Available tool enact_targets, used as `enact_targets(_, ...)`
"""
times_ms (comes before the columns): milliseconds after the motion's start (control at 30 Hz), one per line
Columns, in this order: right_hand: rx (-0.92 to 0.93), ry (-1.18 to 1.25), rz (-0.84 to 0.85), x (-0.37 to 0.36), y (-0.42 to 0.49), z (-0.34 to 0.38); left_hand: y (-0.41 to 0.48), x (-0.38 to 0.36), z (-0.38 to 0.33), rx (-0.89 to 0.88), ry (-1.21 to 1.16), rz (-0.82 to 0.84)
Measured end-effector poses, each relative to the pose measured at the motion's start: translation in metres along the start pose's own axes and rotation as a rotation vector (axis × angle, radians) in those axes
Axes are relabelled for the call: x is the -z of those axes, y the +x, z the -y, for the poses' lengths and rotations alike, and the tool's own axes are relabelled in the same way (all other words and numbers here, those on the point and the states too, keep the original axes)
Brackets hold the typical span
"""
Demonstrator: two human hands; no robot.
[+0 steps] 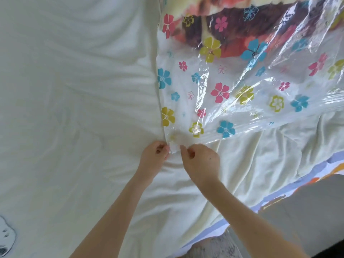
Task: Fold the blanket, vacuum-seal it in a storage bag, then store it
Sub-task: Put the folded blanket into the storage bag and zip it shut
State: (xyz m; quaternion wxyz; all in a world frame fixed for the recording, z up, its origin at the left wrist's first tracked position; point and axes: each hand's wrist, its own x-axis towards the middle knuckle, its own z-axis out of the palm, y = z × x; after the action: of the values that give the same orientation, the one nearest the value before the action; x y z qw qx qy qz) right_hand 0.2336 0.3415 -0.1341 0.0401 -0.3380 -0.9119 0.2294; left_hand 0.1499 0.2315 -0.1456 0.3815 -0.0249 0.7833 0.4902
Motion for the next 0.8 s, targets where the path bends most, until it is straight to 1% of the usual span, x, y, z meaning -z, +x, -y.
enact_targets(33, -0.186, 0.099, 0.139, 0.001, -0.007, 0.009, -0.001, -0.001, 0.001, -0.012, 0.026, 0.009)
enact_targets(67, -0.357, 0.284, 0.273, 0.001, -0.013, 0.016, -0.003, -0.001, 0.001, -0.026, 0.057, 0.024)
enact_targets(100, -0.507, 0.502, 0.357, -0.001, -0.016, 0.02, -0.005, -0.002, 0.002, -0.041, 0.082, 0.038)
enact_targets(167, -0.761, 0.879, 0.388, -0.005, -0.015, 0.026, -0.009, -0.002, 0.002, -0.08, 0.09, 0.067)
enact_targets(233, -0.896, 1.101, 0.375, -0.008, -0.01, 0.029, -0.01, -0.001, 0.002, -0.118, 0.103, 0.062)
enact_targets(300, -0.946, 1.226, 0.388, -0.008, -0.005, 0.03, -0.01, 0.0, 0.003, -0.141, 0.086, 0.034)
enact_targets(400, -0.994, 1.398, 0.414, -0.008, -0.003, 0.034, -0.017, -0.001, 0.004, -0.152, -0.006, 0.022)
enact_targets(467, -1.013, 1.466, 0.409, -0.01, -0.007, 0.042, -0.022, 0.002, 0.005, -0.19, -0.002, -0.006)
enact_targets(633, -1.039, 1.458, 0.312, -0.011, -0.014, 0.057, -0.022, 0.012, 0.003, -0.324, 0.187, -0.028)
enact_targets(733, -1.107, 1.464, 0.245, -0.01, -0.012, 0.054, -0.018, 0.014, 0.006, -0.369, 0.234, 0.001)
enact_targets(800, -1.118, 1.458, 0.224, -0.009, -0.011, 0.052, -0.017, 0.013, 0.008, -0.372, 0.228, 0.01)
